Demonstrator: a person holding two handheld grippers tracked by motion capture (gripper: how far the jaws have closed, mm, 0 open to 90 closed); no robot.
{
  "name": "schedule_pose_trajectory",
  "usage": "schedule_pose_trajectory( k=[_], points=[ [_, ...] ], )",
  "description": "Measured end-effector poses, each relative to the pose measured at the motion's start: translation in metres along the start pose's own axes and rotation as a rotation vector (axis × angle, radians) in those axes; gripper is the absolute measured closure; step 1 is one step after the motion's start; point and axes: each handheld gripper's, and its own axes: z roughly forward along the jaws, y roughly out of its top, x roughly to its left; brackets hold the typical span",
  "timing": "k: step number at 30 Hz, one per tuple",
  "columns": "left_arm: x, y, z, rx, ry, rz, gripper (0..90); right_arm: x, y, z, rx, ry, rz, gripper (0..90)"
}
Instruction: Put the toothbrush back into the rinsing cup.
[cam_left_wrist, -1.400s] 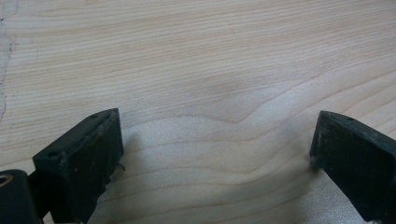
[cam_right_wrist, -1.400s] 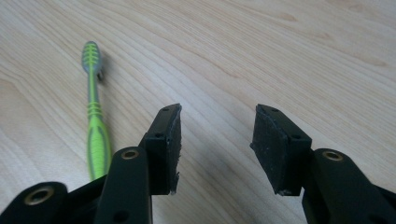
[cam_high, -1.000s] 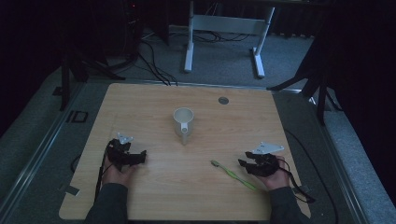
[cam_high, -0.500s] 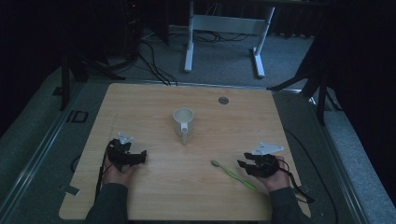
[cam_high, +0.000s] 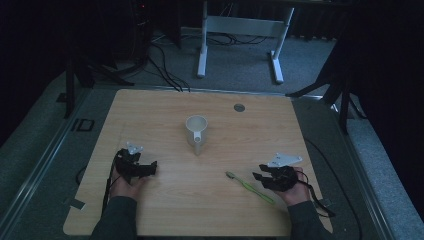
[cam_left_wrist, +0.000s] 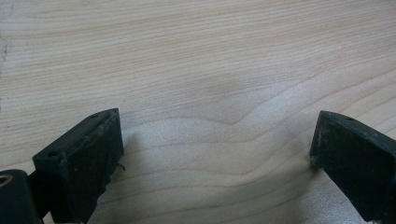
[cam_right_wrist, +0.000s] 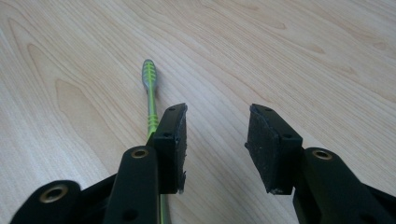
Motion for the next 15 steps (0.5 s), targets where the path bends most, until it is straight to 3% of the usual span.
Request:
schedule_pose_trajectory(
  k=[15],
  points=[
    [-0.0001, 0.0000, 0.0000, 0.001, -0.001, 0.001, 3.5, 0.0069, 0.0069, -0.0044, 0.017, 0.018, -0.022, 59.0]
  ],
)
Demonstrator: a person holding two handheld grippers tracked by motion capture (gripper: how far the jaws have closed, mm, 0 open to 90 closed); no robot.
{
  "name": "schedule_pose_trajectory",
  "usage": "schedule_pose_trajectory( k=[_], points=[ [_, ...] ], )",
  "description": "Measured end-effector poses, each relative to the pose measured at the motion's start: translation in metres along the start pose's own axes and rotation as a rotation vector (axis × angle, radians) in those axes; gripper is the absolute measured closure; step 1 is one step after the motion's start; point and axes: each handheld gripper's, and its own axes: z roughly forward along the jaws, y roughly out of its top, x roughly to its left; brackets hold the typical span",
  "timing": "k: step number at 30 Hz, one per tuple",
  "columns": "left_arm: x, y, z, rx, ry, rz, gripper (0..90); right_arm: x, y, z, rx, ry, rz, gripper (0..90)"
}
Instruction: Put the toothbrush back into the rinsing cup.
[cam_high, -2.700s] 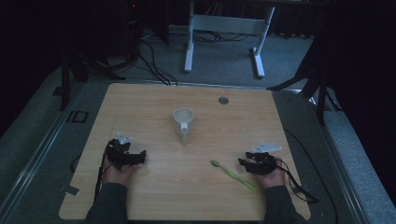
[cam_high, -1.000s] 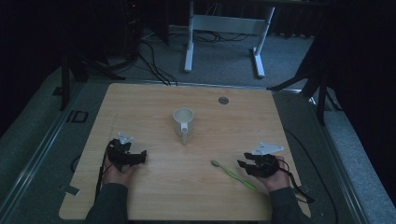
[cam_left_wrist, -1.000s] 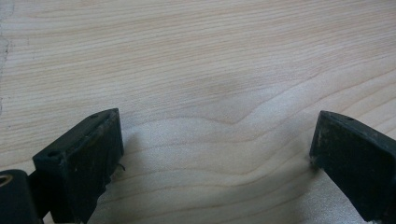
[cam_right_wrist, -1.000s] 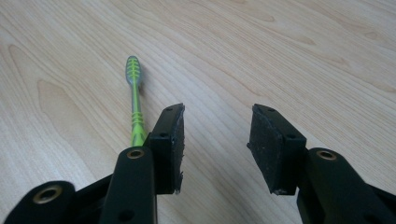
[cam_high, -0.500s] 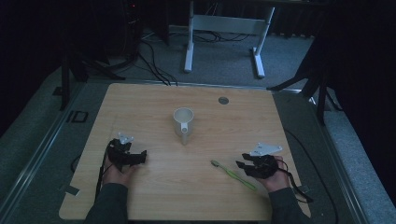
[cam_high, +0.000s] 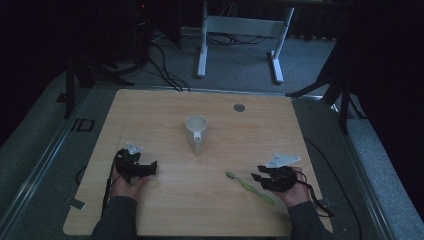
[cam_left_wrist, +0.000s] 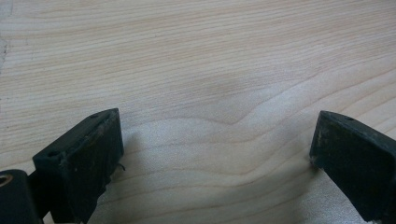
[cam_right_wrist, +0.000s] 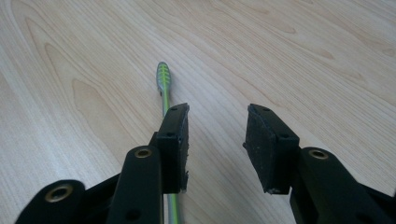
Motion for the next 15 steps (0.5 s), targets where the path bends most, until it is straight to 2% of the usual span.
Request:
schedule_pose_trajectory(
  k=[15],
  points=[
    [0.0001, 0.0000, 0.0000, 0.000, 0.000, 0.001, 3.5, 0.0078, 0.0078, -0.0010, 0.036, 0.014, -0.032, 60.9]
  ],
)
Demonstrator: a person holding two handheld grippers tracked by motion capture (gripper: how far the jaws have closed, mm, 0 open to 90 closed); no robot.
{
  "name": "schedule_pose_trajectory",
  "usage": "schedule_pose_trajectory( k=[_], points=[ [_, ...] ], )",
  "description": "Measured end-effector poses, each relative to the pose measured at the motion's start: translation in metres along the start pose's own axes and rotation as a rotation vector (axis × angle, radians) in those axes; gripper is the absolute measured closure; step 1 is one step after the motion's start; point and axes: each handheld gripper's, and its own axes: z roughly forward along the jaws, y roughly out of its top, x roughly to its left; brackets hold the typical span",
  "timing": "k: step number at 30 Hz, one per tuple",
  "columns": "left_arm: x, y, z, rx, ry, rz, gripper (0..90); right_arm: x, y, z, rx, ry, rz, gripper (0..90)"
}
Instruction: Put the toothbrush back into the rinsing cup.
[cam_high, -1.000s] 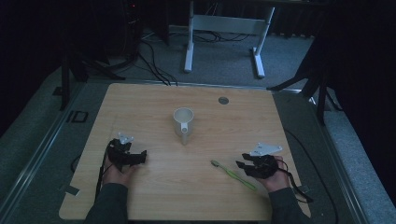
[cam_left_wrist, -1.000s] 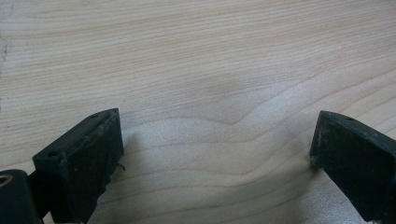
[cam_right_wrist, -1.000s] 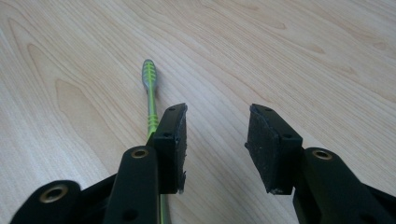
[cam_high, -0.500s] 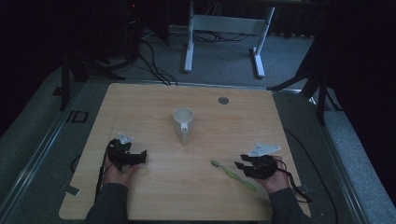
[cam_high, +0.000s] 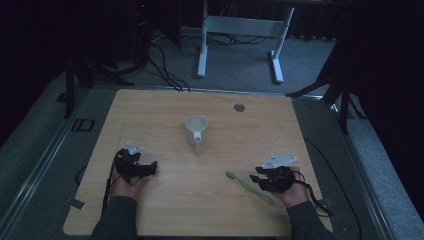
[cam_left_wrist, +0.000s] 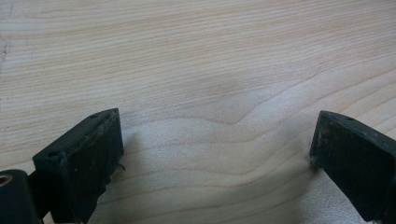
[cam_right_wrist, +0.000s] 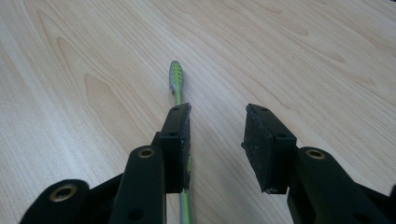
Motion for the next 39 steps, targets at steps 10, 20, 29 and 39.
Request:
schedule_pose_trajectory(
  k=[10, 20, 29, 39],
  points=[
    [0.000, 0.000, 0.000, 0.000, 0.000, 0.000, 3.5, 0.005, 0.005, 0.002, 0.030, 0.007, -0.019, 63.5],
    [0.000, 0.000, 0.000, 0.000, 0.000, -0.001, 3.5, 0.007, 0.011, 0.001, 0.044, 0.007, -0.030, 65.8],
    [0.000, 0.000, 0.000, 0.000, 0.000, -0.002, 3.5, 0.007, 0.015, 0.002, 0.091, 0.012, -0.040, 66.9],
    [0.000, 0.000, 0.000, 0.000, 0.000, -0.001, 3.5, 0.009, 0.018, 0.008, 0.141, 0.024, -0.057, 67.8]
  ],
)
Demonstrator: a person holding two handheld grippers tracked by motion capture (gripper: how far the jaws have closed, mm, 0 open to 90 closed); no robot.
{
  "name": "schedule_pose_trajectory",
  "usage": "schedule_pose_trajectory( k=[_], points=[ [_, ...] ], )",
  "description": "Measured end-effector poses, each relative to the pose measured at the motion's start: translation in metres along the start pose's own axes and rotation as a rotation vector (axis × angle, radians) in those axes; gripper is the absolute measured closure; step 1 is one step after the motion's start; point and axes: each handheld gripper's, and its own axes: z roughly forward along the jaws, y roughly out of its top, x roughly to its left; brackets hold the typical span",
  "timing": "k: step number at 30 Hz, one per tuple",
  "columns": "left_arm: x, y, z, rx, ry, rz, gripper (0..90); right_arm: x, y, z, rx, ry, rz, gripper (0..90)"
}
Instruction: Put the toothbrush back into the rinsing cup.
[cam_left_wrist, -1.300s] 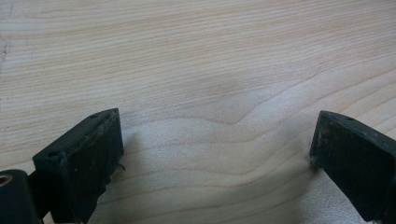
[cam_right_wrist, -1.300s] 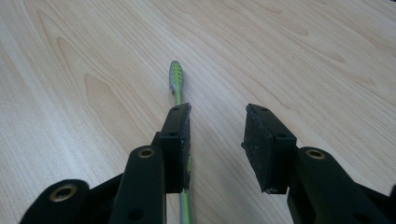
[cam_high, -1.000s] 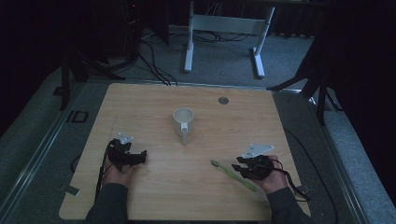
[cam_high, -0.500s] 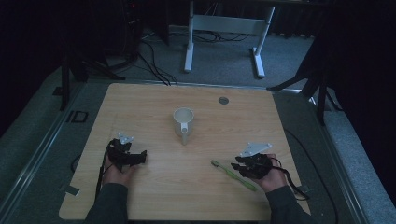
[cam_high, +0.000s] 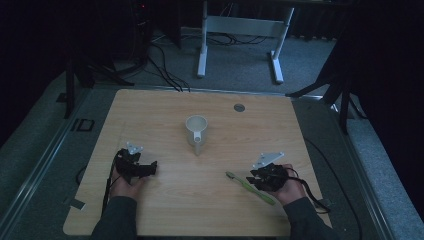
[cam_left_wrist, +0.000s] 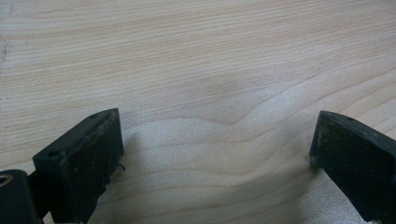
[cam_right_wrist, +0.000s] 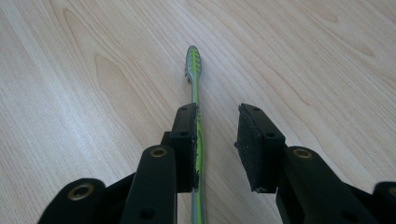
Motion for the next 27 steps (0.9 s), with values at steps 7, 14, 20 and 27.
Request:
schedule_pose_trajectory(
  k=[7, 14, 20, 27],
  points=[
    [0.000, 0.000, 0.000, 0.000, 0.000, -0.001, 3.5, 0.000, 0.002, 0.001, 0.023, 0.002, -0.007, 67.8],
    [0.000, 0.000, 0.000, 0.000, 0.000, 0.000, 3.5, 0.001, 0.004, 0.004, 0.046, 0.009, -0.014, 67.8],
    [0.000, 0.000, 0.000, -0.001, 0.000, -0.002, 3.5, 0.001, 0.004, 0.006, 0.065, 0.015, -0.021, 67.8],
    [0.000, 0.000, 0.000, 0.000, 0.000, -0.001, 3.5, 0.001, 0.004, 0.010, 0.092, 0.024, -0.023, 67.6]
  ],
)
